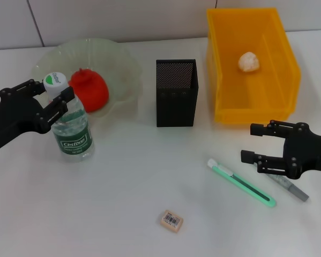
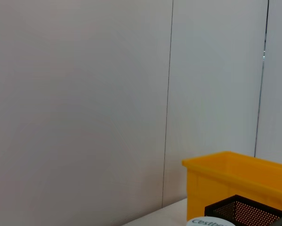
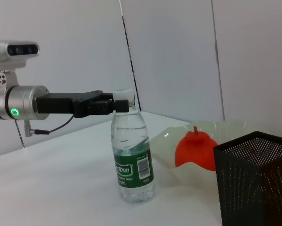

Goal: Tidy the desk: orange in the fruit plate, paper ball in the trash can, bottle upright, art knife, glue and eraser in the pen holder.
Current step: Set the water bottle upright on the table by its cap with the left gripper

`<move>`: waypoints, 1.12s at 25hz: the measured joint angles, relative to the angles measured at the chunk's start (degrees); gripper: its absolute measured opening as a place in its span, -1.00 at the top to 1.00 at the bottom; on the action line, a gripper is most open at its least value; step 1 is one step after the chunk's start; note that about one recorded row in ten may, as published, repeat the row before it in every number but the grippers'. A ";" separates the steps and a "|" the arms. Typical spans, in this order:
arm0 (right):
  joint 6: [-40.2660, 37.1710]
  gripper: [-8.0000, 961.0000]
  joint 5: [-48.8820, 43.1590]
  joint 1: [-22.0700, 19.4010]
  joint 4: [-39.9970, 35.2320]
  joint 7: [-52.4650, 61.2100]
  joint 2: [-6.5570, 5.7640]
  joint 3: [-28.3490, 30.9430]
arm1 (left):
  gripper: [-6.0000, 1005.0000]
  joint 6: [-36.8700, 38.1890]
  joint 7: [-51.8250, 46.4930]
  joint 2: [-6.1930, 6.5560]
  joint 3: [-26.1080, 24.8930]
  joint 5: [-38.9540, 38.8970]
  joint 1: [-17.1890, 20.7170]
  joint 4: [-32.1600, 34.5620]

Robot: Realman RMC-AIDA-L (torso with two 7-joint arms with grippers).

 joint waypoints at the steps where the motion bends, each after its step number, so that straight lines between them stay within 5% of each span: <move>1: 0.00 -0.50 0.00 0.00 0.01 0.00 0.00 0.03 | 0.13 0.00 0.00 0.00 -0.02 0.02 -0.05 -0.05; 16: 0.00 -0.50 0.00 0.41 0.01 0.07 0.00 -0.10 | -0.17 1.24 -0.09 -0.01 -0.92 -0.07 -0.18 -0.68; 22: 0.00 -0.50 0.00 0.66 0.01 0.24 0.00 -0.18 | -0.61 3.67 -0.06 0.06 -0.91 0.00 -0.10 -0.11; 28: 0.09 -0.50 0.00 0.69 0.00 0.26 0.00 -0.29 | -0.62 3.91 -0.04 0.08 -0.94 -0.07 -0.27 0.13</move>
